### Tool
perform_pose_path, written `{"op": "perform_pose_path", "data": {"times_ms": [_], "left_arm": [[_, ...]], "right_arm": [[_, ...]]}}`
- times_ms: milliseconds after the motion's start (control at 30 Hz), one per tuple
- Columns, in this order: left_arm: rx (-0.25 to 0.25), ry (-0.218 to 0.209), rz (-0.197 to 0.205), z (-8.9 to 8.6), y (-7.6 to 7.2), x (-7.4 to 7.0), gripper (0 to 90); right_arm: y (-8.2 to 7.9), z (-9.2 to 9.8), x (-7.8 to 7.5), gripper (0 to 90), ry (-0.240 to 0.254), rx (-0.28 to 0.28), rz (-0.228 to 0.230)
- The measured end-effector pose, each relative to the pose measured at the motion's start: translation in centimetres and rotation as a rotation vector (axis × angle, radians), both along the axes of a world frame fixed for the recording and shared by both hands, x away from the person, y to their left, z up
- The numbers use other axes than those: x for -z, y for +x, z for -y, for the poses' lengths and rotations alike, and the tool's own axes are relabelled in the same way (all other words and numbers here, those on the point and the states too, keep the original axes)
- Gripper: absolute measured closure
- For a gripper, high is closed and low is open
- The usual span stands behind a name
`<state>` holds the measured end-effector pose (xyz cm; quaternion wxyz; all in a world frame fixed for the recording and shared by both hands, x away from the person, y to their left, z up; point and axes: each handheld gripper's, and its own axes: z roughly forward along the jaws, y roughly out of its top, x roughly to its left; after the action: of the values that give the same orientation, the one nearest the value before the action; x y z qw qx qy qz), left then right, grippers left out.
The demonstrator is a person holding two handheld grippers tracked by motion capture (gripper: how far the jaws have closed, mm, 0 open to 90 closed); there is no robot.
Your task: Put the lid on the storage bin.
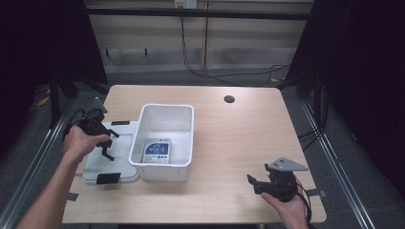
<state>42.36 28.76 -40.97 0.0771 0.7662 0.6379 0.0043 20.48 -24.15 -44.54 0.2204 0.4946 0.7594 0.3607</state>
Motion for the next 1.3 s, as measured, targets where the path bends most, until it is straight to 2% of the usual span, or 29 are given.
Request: {"op": "perform_pose_path", "data": {"times_ms": [100, 200, 367, 433, 533, 567, 700, 767, 833, 1033, 1100, 1300], "left_arm": [[-0.011, 0.009, -0.004, 0.2, 0.2, 0.3, 72.1], [-0.012, 0.0, -0.01, 0.2, 0.3, 0.5, 76.8], [-0.035, -0.003, -0.011, 0.3, 0.4, 0.6, 77.6], [-0.017, 0.007, -0.022, 0.5, 0.6, 0.8, 78.2], [-0.041, -0.003, -0.009, 0.7, 0.8, 1.3, 77.9], [-0.039, 0.0, -0.019, 0.7, 0.8, 1.3, 79.2], [-0.038, 0.0, -0.039, 0.9, 0.9, 1.3, 81.0], [-0.045, -0.001, -0.037, 1.1, 0.9, 1.3, 81.6], [-0.031, 0.005, -0.038, 1.2, 0.9, 1.4, 81.7], [-0.055, 0.0, -0.048, 0.9, 0.9, 1.3, 83.2], [-0.071, 0.013, -0.041, 1.0, 0.9, 1.2, 84.2], [-0.057, 0.019, -0.048, 0.9, 0.8, 1.0, 84.7]], "right_arm": [[0.0, 0.0, 0.0, 24.3, 0.003, 0.001, 0.003], [0.0, 0.0, 0.0, 24.3, 0.002, 0.001, 0.0], [0.0, 0.0, 0.0, 24.1, 0.001, -0.002, -0.002], [0.0, 0.0, 0.0, 24.0, 0.003, -0.003, -0.003], [0.0, 0.0, 0.0, 24.1, 0.006, -0.003, -0.004], [0.0, 0.0, 0.0, 24.1, 0.005, -0.004, -0.004], [0.0, 0.0, 0.1, 24.1, 0.006, -0.004, -0.005], [0.0, 0.0, 0.1, 24.1, 0.006, -0.004, -0.006], [0.0, 0.0, 0.1, 24.1, 0.004, -0.007, -0.004], [0.0, 0.0, 0.1, 24.1, -0.001, -0.002, -0.007], [0.0, 0.0, 0.1, 24.1, 0.0, -0.002, -0.01], [0.0, 0.0, 0.1, 24.1, -0.002, 0.0, -0.007]]}}
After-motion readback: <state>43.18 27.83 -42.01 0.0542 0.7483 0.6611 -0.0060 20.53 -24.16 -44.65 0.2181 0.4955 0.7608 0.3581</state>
